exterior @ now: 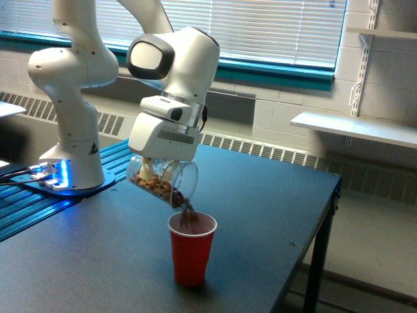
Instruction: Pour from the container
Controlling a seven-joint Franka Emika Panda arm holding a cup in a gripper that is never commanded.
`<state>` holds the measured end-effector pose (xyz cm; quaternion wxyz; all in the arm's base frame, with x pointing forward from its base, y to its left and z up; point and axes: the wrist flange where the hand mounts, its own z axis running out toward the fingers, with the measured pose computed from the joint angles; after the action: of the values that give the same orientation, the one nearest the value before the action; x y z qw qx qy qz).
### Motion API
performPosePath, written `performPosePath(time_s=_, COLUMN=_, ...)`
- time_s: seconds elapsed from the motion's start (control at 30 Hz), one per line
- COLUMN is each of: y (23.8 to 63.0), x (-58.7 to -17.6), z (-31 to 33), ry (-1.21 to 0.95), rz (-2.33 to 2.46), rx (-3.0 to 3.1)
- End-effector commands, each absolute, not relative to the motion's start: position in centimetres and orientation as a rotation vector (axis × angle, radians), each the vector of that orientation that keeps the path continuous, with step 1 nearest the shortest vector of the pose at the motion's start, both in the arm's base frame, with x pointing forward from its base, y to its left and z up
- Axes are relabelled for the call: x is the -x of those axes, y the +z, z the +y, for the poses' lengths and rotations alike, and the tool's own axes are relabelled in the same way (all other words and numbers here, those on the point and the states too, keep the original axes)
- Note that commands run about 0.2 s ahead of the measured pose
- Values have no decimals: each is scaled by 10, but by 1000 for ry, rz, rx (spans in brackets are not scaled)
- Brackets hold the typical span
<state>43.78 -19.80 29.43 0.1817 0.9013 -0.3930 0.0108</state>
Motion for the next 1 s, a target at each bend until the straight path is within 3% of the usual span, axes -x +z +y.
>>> performPosePath(time_s=0.03, y=298, x=-443, z=-198, ry=8, rz=-1056, rx=-2551)
performPosePath(time_s=1.0, y=294, x=-456, z=-191, ry=-95, rz=-936, rx=-2569)
